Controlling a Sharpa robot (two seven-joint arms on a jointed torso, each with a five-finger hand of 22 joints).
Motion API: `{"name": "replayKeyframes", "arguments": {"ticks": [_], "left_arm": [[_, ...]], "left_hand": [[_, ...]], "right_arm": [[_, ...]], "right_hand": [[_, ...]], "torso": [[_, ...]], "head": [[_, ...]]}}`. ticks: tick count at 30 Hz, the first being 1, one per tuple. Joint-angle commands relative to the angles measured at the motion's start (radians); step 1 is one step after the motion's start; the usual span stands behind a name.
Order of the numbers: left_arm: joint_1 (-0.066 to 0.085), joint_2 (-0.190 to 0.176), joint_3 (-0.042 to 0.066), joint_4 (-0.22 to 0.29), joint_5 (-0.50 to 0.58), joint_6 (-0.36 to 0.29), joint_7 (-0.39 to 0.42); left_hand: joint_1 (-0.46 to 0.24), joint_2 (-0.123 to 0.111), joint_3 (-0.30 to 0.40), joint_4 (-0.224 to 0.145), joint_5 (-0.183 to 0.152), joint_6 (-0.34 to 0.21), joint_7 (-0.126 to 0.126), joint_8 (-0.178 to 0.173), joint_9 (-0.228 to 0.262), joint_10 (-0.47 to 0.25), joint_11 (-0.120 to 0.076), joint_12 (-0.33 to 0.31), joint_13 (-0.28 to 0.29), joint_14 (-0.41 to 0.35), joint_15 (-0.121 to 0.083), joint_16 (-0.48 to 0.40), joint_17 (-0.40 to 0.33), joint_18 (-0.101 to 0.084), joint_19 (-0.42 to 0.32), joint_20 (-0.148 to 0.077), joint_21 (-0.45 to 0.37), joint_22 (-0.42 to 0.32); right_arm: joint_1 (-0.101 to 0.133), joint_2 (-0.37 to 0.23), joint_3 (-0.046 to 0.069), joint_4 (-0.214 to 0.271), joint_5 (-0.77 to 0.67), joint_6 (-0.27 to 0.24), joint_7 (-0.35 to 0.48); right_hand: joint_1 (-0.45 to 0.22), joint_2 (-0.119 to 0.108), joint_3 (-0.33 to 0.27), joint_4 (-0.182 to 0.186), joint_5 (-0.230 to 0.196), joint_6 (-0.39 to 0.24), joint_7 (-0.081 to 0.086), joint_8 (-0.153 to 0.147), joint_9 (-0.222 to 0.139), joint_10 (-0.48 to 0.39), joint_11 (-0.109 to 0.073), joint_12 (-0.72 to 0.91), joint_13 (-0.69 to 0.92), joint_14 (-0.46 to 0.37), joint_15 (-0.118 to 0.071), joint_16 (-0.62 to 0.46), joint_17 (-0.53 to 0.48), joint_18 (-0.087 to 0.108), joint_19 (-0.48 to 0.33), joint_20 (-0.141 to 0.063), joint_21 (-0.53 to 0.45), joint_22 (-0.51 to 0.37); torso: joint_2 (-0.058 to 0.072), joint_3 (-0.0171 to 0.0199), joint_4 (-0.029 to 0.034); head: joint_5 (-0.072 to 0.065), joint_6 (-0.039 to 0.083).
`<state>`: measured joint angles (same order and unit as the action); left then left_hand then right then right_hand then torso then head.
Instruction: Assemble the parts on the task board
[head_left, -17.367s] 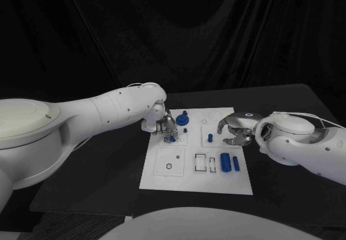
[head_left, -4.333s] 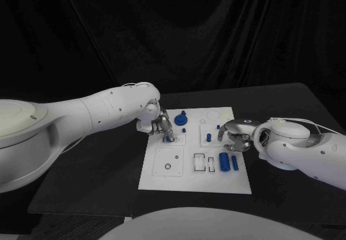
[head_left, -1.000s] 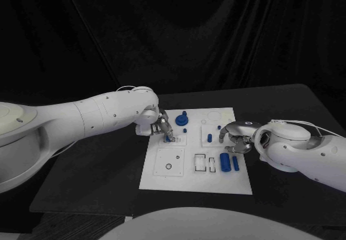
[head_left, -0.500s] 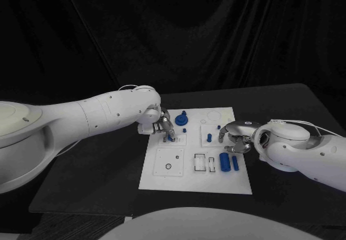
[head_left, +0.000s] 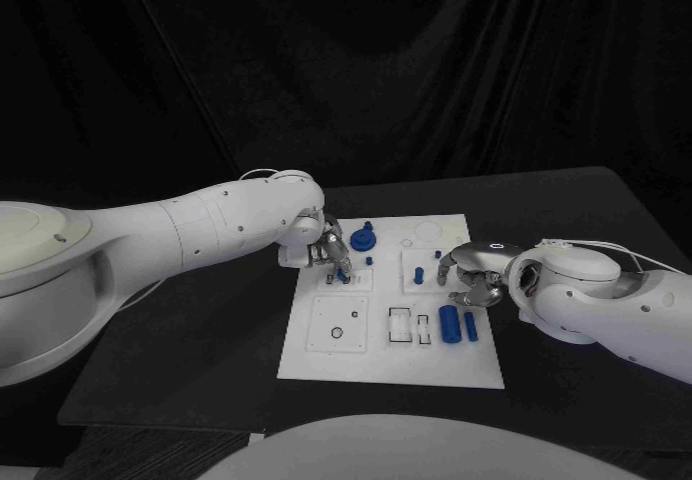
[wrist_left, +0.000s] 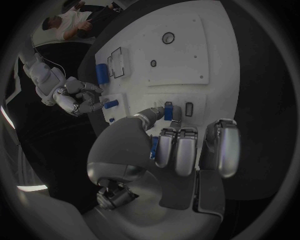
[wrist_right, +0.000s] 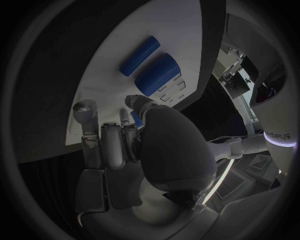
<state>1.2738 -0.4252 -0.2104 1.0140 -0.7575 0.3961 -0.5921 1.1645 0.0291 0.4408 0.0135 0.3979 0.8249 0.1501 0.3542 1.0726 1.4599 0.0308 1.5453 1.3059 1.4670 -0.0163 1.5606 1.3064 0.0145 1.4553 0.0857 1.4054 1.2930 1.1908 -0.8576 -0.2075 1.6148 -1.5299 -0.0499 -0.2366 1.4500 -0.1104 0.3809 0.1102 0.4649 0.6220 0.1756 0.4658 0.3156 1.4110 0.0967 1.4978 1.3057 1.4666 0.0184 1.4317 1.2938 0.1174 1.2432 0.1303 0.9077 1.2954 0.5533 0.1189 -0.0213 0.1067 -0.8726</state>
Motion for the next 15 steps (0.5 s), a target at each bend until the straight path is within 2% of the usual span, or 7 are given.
{"name": "replayKeyframes", "arguments": {"ticks": [1,7,15], "left_arm": [[-0.004,0.005,-0.001,-0.002,-0.001,0.014,0.012],[-0.006,0.01,-0.001,-0.009,-0.001,0.02,0.011],[-0.007,0.017,-0.001,-0.013,-0.001,0.025,0.01]], "left_hand": [[0.024,0.046,0.165,-0.03,0.028,-0.011,-0.047,0.042,0.044,0.092,-0.001,0.014,0.252,0.104,-0.006,0.01,0.264,0.028,0.007,0.001,0.001,0.221],[0.024,0.046,0.165,-0.03,0.028,-0.011,-0.047,0.042,0.044,0.092,0.0,0.013,0.252,0.104,-0.005,0.01,0.264,0.028,0.007,0.001,0.0,0.221],[0.024,0.046,0.165,-0.03,0.028,-0.011,-0.047,0.041,0.044,0.091,0.0,0.013,0.251,0.104,-0.005,0.01,0.264,0.029,0.005,0.001,-0.002,0.22]], "right_arm": [[-0.002,0.0,0.0,0.002,-0.002,-0.003,-0.009],[-0.002,0.0,0.0,0.002,-0.002,-0.002,-0.009],[-0.002,0.001,0.0,0.001,-0.002,-0.003,-0.009]], "right_hand": [[-0.001,0.015,0.025,-0.005,0.027,0.006,0.006,0.015,-0.011,-0.009,0.004,-0.014,0.166,0.006,0.009,-0.014,0.16,0.019,-0.004,-0.001,-0.021,0.094],[-0.001,0.015,0.025,-0.005,0.027,0.007,0.007,0.016,-0.011,-0.009,0.004,-0.014,0.166,0.006,0.009,-0.015,0.16,0.02,-0.005,-0.001,-0.022,0.093],[-0.001,0.015,0.025,-0.005,0.027,0.007,0.007,0.016,-0.011,-0.009,0.004,-0.014,0.166,0.006,0.009,-0.015,0.16,0.02,-0.005,-0.001,-0.022,0.093]], "torso": [[0.0,-0.0004,-0.0002],[-0.001,0.0007,0.0004],[-0.001,-0.0004,0.0002]], "head": [[0.001,0.0],[0.0,0.0],[0.0,0.0]]}}
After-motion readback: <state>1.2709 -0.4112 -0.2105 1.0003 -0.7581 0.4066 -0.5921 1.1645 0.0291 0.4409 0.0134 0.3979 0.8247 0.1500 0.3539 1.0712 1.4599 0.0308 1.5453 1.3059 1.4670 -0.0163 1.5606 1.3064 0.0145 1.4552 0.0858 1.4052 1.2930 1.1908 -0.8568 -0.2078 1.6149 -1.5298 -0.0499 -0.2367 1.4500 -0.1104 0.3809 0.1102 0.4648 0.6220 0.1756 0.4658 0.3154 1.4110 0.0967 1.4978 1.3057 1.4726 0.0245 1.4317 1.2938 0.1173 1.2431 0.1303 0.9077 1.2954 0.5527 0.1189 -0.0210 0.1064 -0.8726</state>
